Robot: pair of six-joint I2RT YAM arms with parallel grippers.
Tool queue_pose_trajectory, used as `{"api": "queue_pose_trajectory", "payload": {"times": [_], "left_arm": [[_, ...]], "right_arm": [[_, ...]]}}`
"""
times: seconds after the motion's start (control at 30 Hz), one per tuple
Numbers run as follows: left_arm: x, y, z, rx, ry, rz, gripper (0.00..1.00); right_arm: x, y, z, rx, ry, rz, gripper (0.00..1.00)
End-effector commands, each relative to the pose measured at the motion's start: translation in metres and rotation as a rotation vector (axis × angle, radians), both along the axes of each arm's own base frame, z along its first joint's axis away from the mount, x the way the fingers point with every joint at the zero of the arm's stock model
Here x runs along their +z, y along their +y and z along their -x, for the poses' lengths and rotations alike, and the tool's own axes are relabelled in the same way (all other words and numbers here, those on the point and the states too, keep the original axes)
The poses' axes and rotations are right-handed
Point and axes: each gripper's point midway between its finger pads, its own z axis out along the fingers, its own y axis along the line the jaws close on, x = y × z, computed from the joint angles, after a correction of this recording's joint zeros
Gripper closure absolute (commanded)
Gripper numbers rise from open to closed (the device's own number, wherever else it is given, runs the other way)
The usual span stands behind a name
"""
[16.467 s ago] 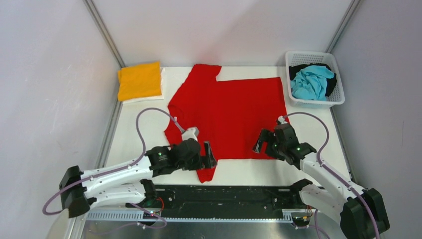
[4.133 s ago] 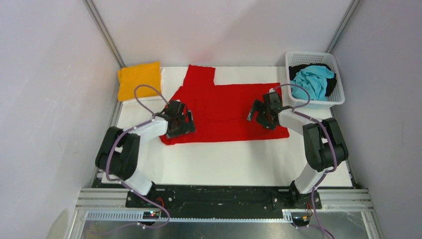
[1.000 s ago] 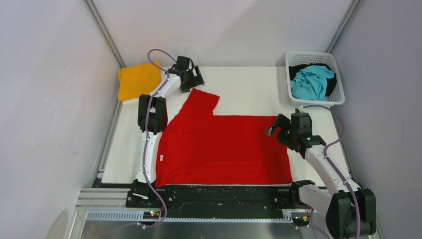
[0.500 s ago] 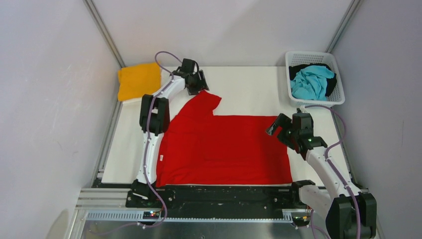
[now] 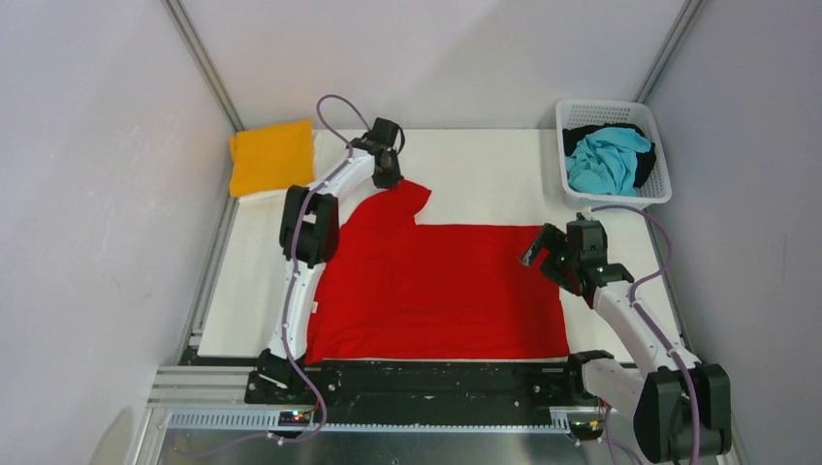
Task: Fold and stack the t-shirts
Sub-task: Grab the side of the flattened tshirt furthest away from the robot with both arms
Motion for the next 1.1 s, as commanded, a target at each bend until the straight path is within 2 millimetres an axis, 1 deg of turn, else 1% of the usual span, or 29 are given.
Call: {"api": "queue_pose_trajectory", "payload": {"times": [0.0,0.03,0.07,0.1,0.13,0.17,0.2,0.23,0.27,0.3,0.37,0.43,0.47,0.5,0.53,0.57,0.6,0.63,0.67,0.7,0.73,0.77,0.8,0.9,0.93,0.97,1.0,1.03,1.07], "left_arm": [[0.024,-0.001,-0.011,-0.034,-0.058,-0.03,0.98],[0.028,-0.004,-0.011,-0.044,-0.069,-0.036,1.0],[0.033,-0.004,-0.012,-0.062,-0.082,-0.044,1.0],[0.036,-0.007,-0.012,-0.073,-0.091,-0.05,1.0],[0.042,-0.009,-0.011,-0.095,-0.103,-0.059,1.0],[0.045,-0.01,-0.011,-0.106,-0.11,-0.067,1.0],[0.05,-0.012,-0.01,-0.129,-0.123,-0.08,1.0],[0.051,-0.012,-0.008,-0.14,-0.124,-0.088,1.0],[0.057,-0.015,-0.007,-0.166,-0.135,-0.095,1.0],[0.058,-0.015,-0.005,-0.183,-0.135,-0.103,1.0],[0.069,-0.018,-0.001,-0.212,-0.154,-0.111,1.0],[0.074,-0.022,0.003,-0.246,-0.164,-0.127,1.0],[0.075,-0.025,0.005,-0.258,-0.168,-0.134,1.0],[0.079,-0.025,0.007,-0.269,-0.174,-0.142,1.0],[0.081,-0.027,0.009,-0.274,-0.179,-0.148,1.0],[0.083,-0.026,0.011,-0.28,-0.181,-0.153,1.0],[0.085,-0.027,0.012,-0.282,-0.186,-0.155,1.0],[0.086,-0.026,0.015,-0.284,-0.186,-0.156,1.0],[0.086,-0.027,0.014,-0.285,-0.191,-0.155,1.0],[0.088,-0.027,0.017,-0.289,-0.191,-0.153,1.0],[0.086,-0.027,0.018,-0.292,-0.188,-0.153,1.0],[0.09,-0.029,0.019,-0.3,-0.196,-0.148,1.0],[0.089,-0.028,0.02,-0.307,-0.195,-0.149,1.0],[0.095,-0.03,0.025,-0.32,-0.207,-0.151,1.0],[0.093,-0.03,0.029,-0.325,-0.201,-0.157,1.0],[0.1,-0.031,0.03,-0.326,-0.217,-0.157,1.0],[0.098,-0.03,0.033,-0.33,-0.211,-0.162,1.0],[0.105,-0.032,0.035,-0.334,-0.227,-0.162,1.0],[0.107,-0.03,0.039,-0.336,-0.229,-0.172,1.0]], "right_arm": [[-0.004,-0.021,-0.014,-0.062,0.019,0.109,0.01],[-0.003,-0.028,-0.017,-0.084,0.024,0.146,0.01],[-0.002,-0.029,-0.022,-0.086,0.044,0.168,0.01],[0.006,-0.034,-0.029,-0.103,0.041,0.208,0.01],[-0.001,-0.036,-0.031,-0.108,0.079,0.236,0.01],[0.007,-0.04,-0.039,-0.127,0.069,0.277,0.01],[0.001,-0.042,-0.043,-0.13,0.099,0.304,0.01],[0.012,-0.046,-0.053,-0.155,0.084,0.335,0.01],[0.005,-0.051,-0.058,-0.177,0.115,0.366,0.01],[0.004,-0.05,-0.069,-0.182,0.128,0.374,0.02],[-0.001,-0.049,-0.086,-0.198,0.158,0.386,0.04],[-0.002,-0.049,-0.102,-0.222,0.184,0.404,0.07],[-0.004,-0.051,-0.105,-0.24,0.194,0.432,0.07],[-0.008,-0.051,-0.115,-0.251,0.211,0.45,0.08],[-0.012,-0.054,-0.113,-0.271,0.24,0.481,0.08],[-0.016,-0.054,-0.122,-0.28,0.257,0.497,0.09],[-0.011,-0.056,-0.128,-0.302,0.252,0.52,0.09],[-0.022,-0.058,-0.129,-0.309,0.283,0.542,0.09],[-0.017,-0.061,-0.135,-0.337,0.281,0.553,0.09],[-0.026,-0.063,-0.135,-0.344,0.305,0.574,0.09],[-0.025,-0.062,-0.139,-0.346,0.305,0.576,0.09],[-0.032,-0.062,-0.14,-0.345,0.323,0.59,0.09],[-0.033,-0.062,-0.14,-0.347,0.332,0.599,0.09],[-0.045,-0.063,-0.134,-0.345,0.376,0.632,0.1],[-0.048,-0.063,-0.131,-0.342,0.394,0.639,0.11],[-0.05,-0.062,-0.129,-0.343,0.403,0.639,0.11],[-0.053,-0.063,-0.126,-0.342,0.419,0.645,0.11],[-0.055,-0.062,-0.124,-0.342,0.426,0.645,0.12],[-0.057,-0.062,-0.122,-0.338,0.44,0.648,0.13]]}}
